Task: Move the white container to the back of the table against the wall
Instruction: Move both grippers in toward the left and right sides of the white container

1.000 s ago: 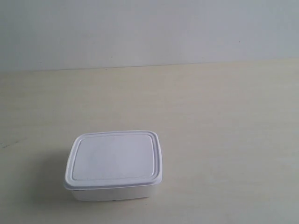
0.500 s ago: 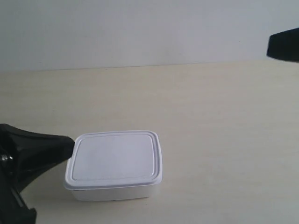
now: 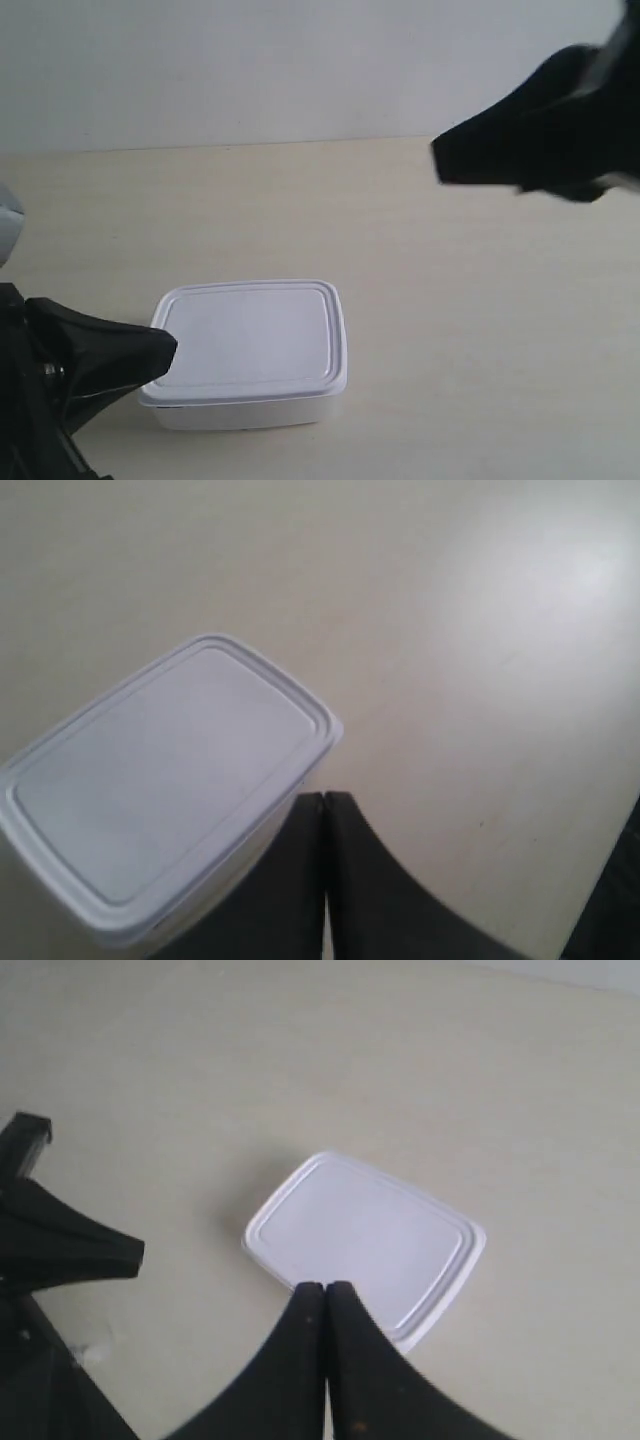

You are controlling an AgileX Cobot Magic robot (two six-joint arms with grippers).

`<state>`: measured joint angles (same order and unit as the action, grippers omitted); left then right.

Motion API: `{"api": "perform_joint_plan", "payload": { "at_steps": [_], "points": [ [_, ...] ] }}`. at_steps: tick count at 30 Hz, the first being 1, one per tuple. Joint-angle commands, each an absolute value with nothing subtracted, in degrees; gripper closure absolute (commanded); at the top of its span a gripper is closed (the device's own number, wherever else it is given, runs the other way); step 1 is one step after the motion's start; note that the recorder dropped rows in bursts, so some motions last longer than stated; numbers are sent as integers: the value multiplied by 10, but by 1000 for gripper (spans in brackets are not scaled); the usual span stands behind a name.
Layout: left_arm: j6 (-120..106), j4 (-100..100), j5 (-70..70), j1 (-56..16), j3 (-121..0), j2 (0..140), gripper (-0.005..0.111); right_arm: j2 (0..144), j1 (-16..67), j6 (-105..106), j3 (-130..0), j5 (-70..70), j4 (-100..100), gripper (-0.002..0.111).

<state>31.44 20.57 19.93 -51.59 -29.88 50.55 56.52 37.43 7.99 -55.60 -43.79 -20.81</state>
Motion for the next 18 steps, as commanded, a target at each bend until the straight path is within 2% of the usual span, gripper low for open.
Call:
{"api": "perform_joint_plan", "payload": {
  "at_steps": [1,6,18],
  "points": [
    [319,189,273,-520,-302,535,107,691,487,-29,-564,-425,-86,108],
    [319,167,275,-520,-284,577,107,819,556,-67,-564,-409,-36,108],
    [322,157,149,-520,-232,703,107,973,563,-76,-563,-358,-43,108]
  ]
}}
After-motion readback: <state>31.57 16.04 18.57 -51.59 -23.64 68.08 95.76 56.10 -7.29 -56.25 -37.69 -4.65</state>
